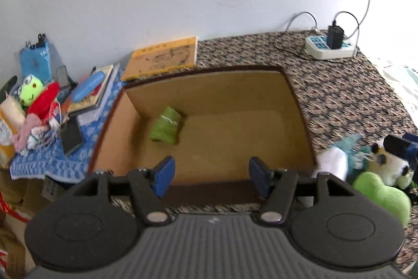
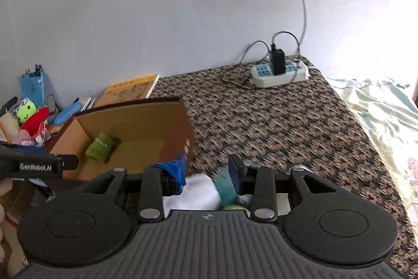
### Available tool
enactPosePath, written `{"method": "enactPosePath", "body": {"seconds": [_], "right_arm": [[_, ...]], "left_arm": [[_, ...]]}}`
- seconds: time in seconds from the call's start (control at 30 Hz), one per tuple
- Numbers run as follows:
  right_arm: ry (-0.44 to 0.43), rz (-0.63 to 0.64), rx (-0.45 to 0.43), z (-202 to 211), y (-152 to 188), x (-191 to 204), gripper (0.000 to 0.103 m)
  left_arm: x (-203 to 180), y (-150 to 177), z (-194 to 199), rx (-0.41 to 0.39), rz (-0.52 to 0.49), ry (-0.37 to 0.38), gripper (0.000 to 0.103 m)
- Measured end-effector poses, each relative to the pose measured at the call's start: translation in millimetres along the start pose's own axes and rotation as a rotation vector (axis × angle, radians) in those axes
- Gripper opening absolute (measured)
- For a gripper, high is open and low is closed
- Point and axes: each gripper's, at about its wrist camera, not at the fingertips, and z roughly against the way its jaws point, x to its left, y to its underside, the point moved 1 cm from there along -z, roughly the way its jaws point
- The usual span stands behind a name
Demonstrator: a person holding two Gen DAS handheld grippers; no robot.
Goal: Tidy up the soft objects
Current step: 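Move the right gripper back to the pile toward the green plush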
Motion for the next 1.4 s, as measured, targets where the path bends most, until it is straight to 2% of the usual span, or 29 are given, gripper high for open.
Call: {"method": "enactPosePath", "body": {"seconds": [0.3,0.63,0.77,1.0,1.13,1.27,1.4], "right_arm": [[-0.021,-0.003,0.054,23.0,22.0,-45.9,0.019],[-0.034,-0.045,0.074,43.2,42.9,-79.7,0.019],[-0.033,-0.108,0.085,45.2,49.9,-92.9,0.019],[-0.043,-0.175,0.117,50.6,65.7,-109.2,0.019],[-0.058,-0.22,0.148,48.5,74.3,-117.6,0.019],[-0.088,-0.291,0.173,43.9,76.0,-124.0,0.019],[-0.108,-0.295,0.174,40.9,74.3,-123.4,0.02]], "left_arm": [[-64.6,25.4,16.9,0.029,-0.009,-0.009,0.064],[-113.1,38.7,23.4,0.066,-0.066,0.01,0.064],[-121.5,42.9,21.7,0.084,-0.078,0.029,0.064],[-124.3,60.9,11.7,0.14,-0.083,0.108,0.064],[-124.0,73.4,5.7,0.182,-0.069,0.186,0.064],[-130.2,76.9,1.9,0.198,-0.077,0.197,0.064],[-136.0,76.6,0.7,0.19,-0.104,0.204,0.064]]}}
